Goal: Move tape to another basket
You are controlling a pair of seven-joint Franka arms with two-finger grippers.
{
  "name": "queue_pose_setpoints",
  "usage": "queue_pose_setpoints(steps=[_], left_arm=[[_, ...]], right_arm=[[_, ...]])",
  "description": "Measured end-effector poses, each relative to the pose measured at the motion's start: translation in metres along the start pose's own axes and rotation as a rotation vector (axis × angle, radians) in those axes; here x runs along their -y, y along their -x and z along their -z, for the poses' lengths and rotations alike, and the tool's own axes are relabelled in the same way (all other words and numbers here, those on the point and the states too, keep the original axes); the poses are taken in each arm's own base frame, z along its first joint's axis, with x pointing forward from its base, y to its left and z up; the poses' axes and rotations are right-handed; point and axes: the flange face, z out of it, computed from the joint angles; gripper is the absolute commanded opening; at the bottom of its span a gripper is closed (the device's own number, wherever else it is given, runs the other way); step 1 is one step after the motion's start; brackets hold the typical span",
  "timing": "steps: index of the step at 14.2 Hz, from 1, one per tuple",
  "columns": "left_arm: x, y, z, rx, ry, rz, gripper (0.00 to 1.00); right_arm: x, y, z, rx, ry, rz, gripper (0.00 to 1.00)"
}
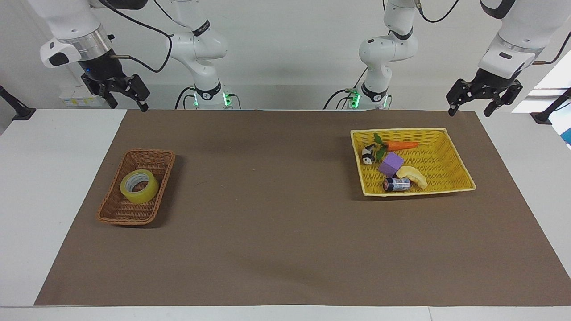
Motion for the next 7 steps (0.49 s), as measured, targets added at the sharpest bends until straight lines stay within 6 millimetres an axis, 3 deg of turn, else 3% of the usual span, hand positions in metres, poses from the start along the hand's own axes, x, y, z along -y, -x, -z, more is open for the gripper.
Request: queue_pose_setpoints(steps=[7], left_arm=[[0.0, 0.0, 0.0, 0.0, 0.0, 0.0, 1.0]], right_arm=[[0.0004, 0.0027, 0.0045, -0.004, 0.068, 0.014, 1.0]])
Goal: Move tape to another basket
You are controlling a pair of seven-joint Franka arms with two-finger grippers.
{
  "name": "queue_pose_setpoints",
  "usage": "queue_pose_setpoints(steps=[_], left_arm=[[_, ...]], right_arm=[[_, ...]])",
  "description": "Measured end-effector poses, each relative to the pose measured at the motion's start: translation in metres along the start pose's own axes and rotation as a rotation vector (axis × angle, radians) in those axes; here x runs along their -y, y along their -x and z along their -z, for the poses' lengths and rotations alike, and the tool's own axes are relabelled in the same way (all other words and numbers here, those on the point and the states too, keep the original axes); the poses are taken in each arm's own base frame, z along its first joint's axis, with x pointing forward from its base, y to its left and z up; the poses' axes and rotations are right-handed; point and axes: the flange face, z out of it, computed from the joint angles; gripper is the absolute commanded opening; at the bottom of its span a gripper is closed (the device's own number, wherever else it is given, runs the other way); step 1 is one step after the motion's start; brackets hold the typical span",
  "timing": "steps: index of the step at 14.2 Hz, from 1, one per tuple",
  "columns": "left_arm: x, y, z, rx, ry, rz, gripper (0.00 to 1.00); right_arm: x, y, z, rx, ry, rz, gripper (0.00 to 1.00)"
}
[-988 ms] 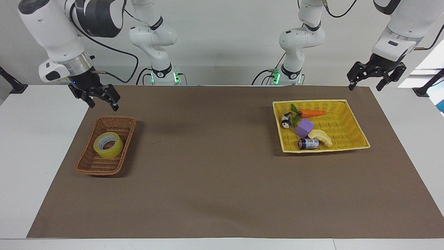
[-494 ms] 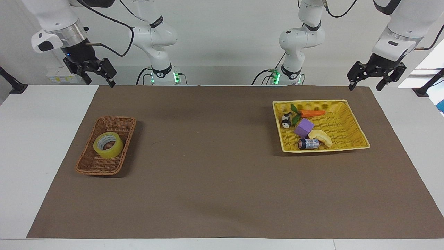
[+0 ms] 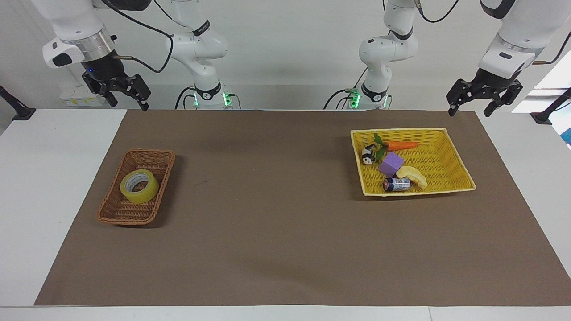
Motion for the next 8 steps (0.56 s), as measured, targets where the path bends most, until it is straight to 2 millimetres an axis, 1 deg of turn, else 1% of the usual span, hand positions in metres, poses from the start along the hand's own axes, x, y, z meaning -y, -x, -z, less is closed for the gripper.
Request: queue_pose_setpoints(steps=[2, 4, 8], left_arm=[[0.0, 0.0, 0.0, 0.0, 0.0, 0.0, 1.0], [0.0, 0.0, 0.0, 0.0, 0.0, 0.0, 1.0], [0.0, 0.0, 0.0, 0.0, 0.0, 0.0, 1.0]], right_arm=[[0.008, 0.003, 0.011, -0.014, 0.009, 0.018, 1.0], [0.012, 0.007, 0.021, -0.02, 0.008, 0.026, 1.0], [0.015, 0.008, 0.023, -0.022, 0.009, 0.033, 1.0]])
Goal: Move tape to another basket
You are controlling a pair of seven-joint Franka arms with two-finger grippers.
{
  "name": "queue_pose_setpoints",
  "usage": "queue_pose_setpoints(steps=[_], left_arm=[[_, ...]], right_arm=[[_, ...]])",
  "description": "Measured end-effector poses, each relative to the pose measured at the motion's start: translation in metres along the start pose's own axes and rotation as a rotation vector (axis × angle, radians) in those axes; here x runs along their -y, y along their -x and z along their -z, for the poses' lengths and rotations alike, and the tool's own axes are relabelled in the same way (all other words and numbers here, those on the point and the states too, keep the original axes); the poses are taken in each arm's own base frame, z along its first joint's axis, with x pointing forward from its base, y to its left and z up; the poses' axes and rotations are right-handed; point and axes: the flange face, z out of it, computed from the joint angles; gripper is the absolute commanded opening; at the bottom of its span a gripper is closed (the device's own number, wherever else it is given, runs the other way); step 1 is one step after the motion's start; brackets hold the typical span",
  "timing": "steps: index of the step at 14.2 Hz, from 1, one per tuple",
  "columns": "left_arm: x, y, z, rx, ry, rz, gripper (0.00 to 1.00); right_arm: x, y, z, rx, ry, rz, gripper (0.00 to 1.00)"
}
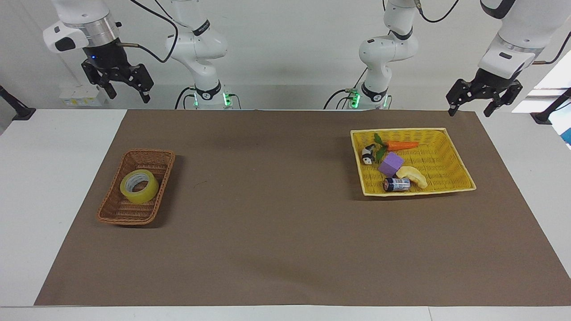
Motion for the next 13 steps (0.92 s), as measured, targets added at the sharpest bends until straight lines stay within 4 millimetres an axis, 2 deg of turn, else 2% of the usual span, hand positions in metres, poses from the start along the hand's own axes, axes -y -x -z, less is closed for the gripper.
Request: queue_pose_setpoints(steps=[13], left_arm=[[0.0, 0.0, 0.0, 0.0, 0.0, 0.0, 1.0]], right_arm=[[0.0, 0.0013, -0.0019, 0.015, -0.016, -0.002, 1.0]])
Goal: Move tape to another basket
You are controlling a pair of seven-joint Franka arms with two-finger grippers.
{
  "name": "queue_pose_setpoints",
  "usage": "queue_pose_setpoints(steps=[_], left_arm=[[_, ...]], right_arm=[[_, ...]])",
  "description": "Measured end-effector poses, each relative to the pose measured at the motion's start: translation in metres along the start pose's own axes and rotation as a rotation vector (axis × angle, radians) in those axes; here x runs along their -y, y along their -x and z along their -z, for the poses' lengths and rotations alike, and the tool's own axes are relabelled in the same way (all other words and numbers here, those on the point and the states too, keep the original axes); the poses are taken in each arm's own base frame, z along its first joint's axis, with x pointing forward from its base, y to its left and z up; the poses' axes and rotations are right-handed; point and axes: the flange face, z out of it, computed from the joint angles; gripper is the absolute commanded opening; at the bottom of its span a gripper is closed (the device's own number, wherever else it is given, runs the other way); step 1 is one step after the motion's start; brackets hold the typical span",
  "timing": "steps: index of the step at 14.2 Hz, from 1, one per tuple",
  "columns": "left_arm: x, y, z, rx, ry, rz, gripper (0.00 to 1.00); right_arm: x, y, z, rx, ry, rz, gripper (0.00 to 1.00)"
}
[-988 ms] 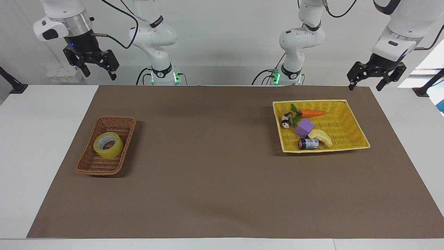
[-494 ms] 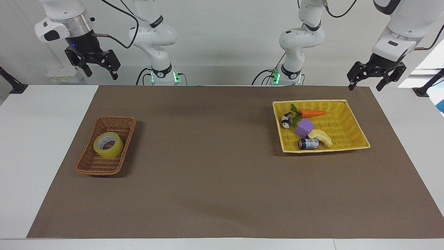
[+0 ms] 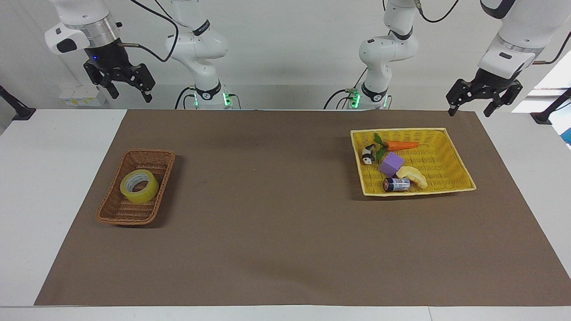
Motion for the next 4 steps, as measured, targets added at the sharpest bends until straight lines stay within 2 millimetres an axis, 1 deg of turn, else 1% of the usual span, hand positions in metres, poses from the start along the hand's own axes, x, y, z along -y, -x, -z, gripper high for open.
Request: queue_pose_setpoints(steps=[4], left_arm=[[0.0, 0.0, 0.0, 0.0, 0.0, 0.0, 1.0]], right_arm=[[-0.0001, 0.0007, -0.0003, 0.005, 0.001, 0.0, 1.0]])
